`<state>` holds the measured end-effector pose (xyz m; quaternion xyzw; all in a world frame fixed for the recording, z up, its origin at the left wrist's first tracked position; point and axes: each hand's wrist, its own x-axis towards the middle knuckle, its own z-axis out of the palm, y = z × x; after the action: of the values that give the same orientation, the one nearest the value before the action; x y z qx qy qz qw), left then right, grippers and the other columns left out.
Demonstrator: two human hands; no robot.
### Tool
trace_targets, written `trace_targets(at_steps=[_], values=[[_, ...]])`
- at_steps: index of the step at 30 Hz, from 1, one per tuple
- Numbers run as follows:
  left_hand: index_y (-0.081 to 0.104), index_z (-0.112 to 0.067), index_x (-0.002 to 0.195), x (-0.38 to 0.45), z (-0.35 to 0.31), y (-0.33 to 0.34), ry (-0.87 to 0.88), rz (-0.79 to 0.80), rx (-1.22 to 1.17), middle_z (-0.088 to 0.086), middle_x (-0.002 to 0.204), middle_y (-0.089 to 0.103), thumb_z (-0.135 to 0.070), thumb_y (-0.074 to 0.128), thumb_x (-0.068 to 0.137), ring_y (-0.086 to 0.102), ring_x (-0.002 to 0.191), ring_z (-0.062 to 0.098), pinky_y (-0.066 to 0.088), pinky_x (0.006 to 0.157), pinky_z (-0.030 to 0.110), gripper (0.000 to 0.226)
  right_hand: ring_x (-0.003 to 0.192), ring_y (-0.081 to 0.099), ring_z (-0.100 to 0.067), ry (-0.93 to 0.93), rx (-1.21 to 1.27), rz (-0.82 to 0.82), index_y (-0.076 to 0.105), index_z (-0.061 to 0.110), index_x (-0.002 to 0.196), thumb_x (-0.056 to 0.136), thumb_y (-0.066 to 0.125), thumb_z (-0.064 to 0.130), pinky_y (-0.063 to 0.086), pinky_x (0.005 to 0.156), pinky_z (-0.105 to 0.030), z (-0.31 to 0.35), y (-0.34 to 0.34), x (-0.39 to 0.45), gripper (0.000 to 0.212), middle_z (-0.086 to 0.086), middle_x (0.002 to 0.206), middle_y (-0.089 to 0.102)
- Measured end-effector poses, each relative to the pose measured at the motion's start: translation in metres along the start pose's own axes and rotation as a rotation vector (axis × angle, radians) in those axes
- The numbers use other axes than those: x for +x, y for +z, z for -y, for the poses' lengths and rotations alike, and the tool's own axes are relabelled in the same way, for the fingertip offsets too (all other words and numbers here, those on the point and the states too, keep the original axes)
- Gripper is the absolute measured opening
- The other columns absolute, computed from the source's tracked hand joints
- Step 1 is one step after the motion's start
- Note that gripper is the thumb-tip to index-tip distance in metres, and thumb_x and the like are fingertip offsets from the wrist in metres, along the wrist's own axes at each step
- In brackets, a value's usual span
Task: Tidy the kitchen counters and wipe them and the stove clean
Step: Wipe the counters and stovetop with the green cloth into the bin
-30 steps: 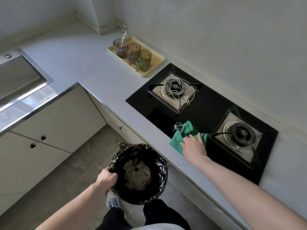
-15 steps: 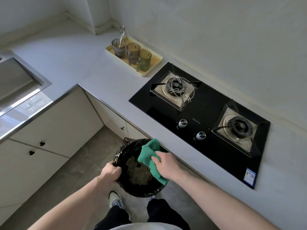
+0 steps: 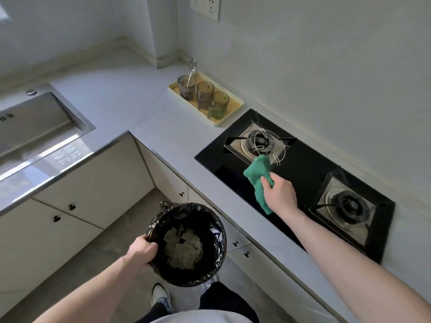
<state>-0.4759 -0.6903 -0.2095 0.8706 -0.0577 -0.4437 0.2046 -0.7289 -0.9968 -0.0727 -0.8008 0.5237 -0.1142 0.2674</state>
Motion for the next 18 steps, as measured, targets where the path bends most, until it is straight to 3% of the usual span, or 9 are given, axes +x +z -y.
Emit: trace_targets(at_steps=[3,7,12,14,18], values=[[0.071,-0.020,0.099,0.004,0.003,0.001,-0.047,-0.031,-0.052,0.010,0.086,0.074,-0.011,0.054,0.073,0.074,0.075,0.029,0.065,0.061,0.040,0.032,0.095,0.067,-0.025,0.025,-0.095,0.132,0.067,0.019,0.104,0.104,0.047,0.038,0.054,0.080,-0.036,0.011,0.026,0.037,0.028,0.002,0.096,0.069],[0.070,-0.019,0.093,0.003,-0.001,0.005,-0.088,-0.074,-0.096,0.011,0.083,0.074,-0.009,0.052,0.074,0.073,0.074,0.030,0.064,0.059,0.036,0.028,0.113,0.062,-0.033,0.082,-0.182,0.301,0.065,0.016,0.125,0.105,0.047,0.037,0.052,0.089,-0.040,0.024,0.076,0.055,0.035,-0.011,0.120,0.068],[0.068,-0.018,0.091,0.004,-0.003,0.009,-0.148,-0.116,-0.186,0.011,0.082,0.073,-0.009,0.051,0.072,0.072,0.076,0.031,0.064,0.059,0.037,0.027,0.124,0.059,-0.032,0.024,-0.238,0.349,0.059,0.016,0.137,0.107,0.045,0.035,0.049,0.099,-0.039,0.041,0.113,0.037,0.039,-0.008,0.140,0.061],[0.069,-0.018,0.093,0.005,-0.001,0.010,-0.166,-0.124,-0.212,0.010,0.082,0.074,-0.011,0.052,0.070,0.072,0.077,0.030,0.065,0.064,0.039,0.030,0.117,0.062,-0.030,-0.034,-0.207,0.459,0.063,0.022,0.133,0.105,0.047,0.039,0.052,0.096,-0.038,0.048,0.121,0.028,0.036,-0.005,0.129,0.067],[0.070,-0.019,0.100,-0.003,-0.005,0.004,-0.168,-0.152,-0.253,0.006,0.081,0.073,-0.010,0.054,0.075,0.070,0.073,0.026,0.055,0.053,0.026,0.031,0.083,0.066,-0.021,-0.188,-0.089,0.686,0.065,0.029,0.089,0.099,0.049,0.046,0.054,0.077,-0.038,0.074,0.131,0.009,0.026,0.005,0.083,0.070]])
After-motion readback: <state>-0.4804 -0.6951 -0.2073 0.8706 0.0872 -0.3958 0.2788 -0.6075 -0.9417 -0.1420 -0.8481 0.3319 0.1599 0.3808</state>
